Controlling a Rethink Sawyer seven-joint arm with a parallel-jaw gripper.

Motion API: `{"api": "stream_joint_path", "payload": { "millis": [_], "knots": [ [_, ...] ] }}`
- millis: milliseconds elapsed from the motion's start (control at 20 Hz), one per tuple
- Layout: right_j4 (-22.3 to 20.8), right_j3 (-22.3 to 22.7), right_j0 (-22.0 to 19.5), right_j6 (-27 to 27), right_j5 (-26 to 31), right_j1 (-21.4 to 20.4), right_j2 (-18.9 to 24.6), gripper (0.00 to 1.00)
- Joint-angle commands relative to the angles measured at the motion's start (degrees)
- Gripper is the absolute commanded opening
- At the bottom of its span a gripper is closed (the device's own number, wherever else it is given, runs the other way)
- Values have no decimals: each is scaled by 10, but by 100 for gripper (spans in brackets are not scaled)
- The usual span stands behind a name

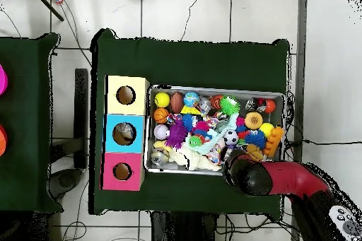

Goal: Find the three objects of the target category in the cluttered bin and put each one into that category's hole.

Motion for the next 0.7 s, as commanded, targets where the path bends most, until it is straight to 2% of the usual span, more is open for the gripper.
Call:
{"api": "stream_joint_path", "payload": {
  "millis": [50,200,450,550,700],
  "knots": [
    [-14,-26,-6,-39,-5,25,30,100],
    [-14,-29,-9,-42,-6,29,31,100],
    [-44,-52,27,9,-60,15,-19,100],
    [-45,-55,33,14,-57,4,-30,100],
    [-33,-45,23,-5,-34,-17,-23,100]
  ]
}}
